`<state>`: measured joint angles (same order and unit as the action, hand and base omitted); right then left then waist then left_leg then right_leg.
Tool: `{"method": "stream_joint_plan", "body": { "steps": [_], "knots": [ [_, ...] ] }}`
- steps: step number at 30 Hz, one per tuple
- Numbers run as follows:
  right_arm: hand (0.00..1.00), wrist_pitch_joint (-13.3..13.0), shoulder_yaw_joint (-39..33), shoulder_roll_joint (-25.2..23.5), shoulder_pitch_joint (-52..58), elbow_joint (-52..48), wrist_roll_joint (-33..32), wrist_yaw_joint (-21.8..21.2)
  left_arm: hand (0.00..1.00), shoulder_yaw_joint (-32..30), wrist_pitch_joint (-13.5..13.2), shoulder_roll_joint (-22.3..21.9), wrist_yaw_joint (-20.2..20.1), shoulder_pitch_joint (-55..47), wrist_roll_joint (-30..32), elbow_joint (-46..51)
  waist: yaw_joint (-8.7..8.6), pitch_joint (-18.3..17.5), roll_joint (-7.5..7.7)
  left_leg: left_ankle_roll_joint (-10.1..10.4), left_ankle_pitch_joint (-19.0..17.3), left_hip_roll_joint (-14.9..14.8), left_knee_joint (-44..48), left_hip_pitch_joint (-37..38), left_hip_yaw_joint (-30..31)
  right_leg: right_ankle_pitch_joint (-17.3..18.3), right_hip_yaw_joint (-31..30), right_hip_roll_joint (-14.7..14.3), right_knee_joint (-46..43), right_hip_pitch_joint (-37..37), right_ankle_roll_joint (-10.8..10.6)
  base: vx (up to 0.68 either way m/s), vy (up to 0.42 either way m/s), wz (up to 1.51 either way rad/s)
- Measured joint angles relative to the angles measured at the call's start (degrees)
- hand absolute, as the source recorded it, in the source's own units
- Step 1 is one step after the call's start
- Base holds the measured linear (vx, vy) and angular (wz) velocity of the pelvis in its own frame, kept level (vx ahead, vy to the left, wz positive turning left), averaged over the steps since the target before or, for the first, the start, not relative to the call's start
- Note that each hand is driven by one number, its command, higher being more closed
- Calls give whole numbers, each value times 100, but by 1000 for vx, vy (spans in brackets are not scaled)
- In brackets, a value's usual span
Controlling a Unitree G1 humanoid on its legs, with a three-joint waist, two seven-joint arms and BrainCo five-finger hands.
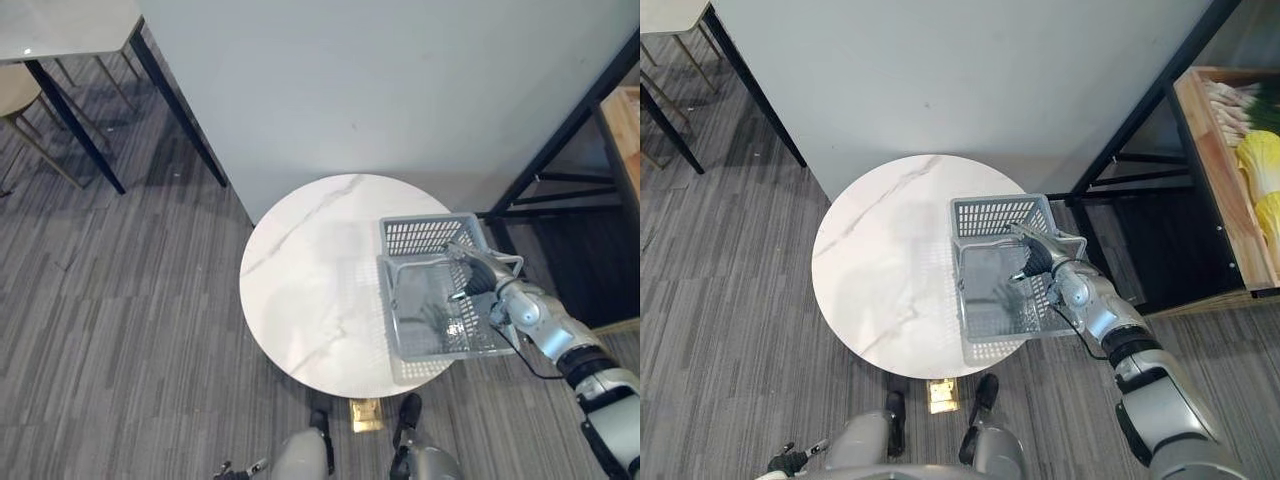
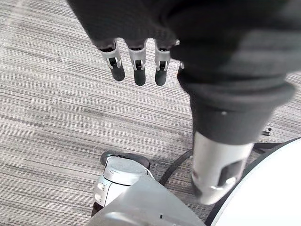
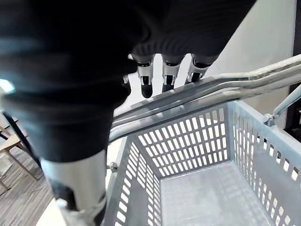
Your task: Pick vegetable in the basket
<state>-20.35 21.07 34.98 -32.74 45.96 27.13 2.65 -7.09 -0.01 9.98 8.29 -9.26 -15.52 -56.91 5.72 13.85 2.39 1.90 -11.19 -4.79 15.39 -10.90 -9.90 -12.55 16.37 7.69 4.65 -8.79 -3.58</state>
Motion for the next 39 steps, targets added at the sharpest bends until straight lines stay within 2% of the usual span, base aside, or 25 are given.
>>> {"method": "stream_joint_plan", "body": {
  "steps": [5, 12, 13, 20, 25, 30, 35, 39],
  "knots": [
    [0, -132, -172, 49, -154, 228, 2, 217, 0, 19, -6, -1, -25, 35, -1, 116, 76, 226, -69, 24, 14, -35, 42, -68, 136, 8, -64, -56, 2, -29, -5, -8, 3, 1],
    [0, -175, -314, 213, -399, 448, 171, 439, 0, 59, -1, 16, -89, 102, -36, 268, 71, 447, -98, 60, 48, -46, 290, -318, 157, 60, -100, -41, -20, -196, -26, -9, 31, 1],
    [100, -175, -315, 222, -399, 453, 171, 440, 0, 60, -1, 24, -89, 105, -139, 275, 71, 454, -100, 55, 42, -41, 302, -326, 158, 73, -99, -34, -27, -197, -42, -3, 47, 4],
    [100, -365, -550, 262, -596, 566, 214, 555, 0, 108, -7, 51, -128, 131, -229, 330, 60, 643, -151, 20, -29, -10, 488, -522, 181, 112, -96, 18, -65, -319, -72, -19, 54, 2],
    [100, -413, -551, 321, -672, 571, 235, 568, 0, 128, 3, 54, -136, 175, -229, 329, 62, 755, -174, 20, -29, -3, 486, -528, 181, 121, -91, 25, -65, -326, -82, 3, 23, 0],
    [100, -430, -530, 388, -765, 578, 516, 549, 0, 232, -10, 82, -177, 321, -233, 331, 61, 805, -182, 14, -25, 3, 481, -593, 191, 106, -81, 26, -76, -396, -63, 7, 7, 0],
    [100, -623, -473, 494, -737, 576, 900, 422, 0, 235, -14, 141, -199, 356, -233, 330, 58, 806, -180, 15, -25, 8, 470, -593, 216, 106, -57, 0, -77, -386, -63, 12, 10, 1],
    [100, -738, -424, 566, -602, 566, 900, 379, 0, 238, -9, 154, -221, 356, -232, 325, 65, 798, -165, 13, -24, 7, 469, -564, 229, 107, -52, -4, -77, -350, -63, -3, 8, 1]
  ]
}}
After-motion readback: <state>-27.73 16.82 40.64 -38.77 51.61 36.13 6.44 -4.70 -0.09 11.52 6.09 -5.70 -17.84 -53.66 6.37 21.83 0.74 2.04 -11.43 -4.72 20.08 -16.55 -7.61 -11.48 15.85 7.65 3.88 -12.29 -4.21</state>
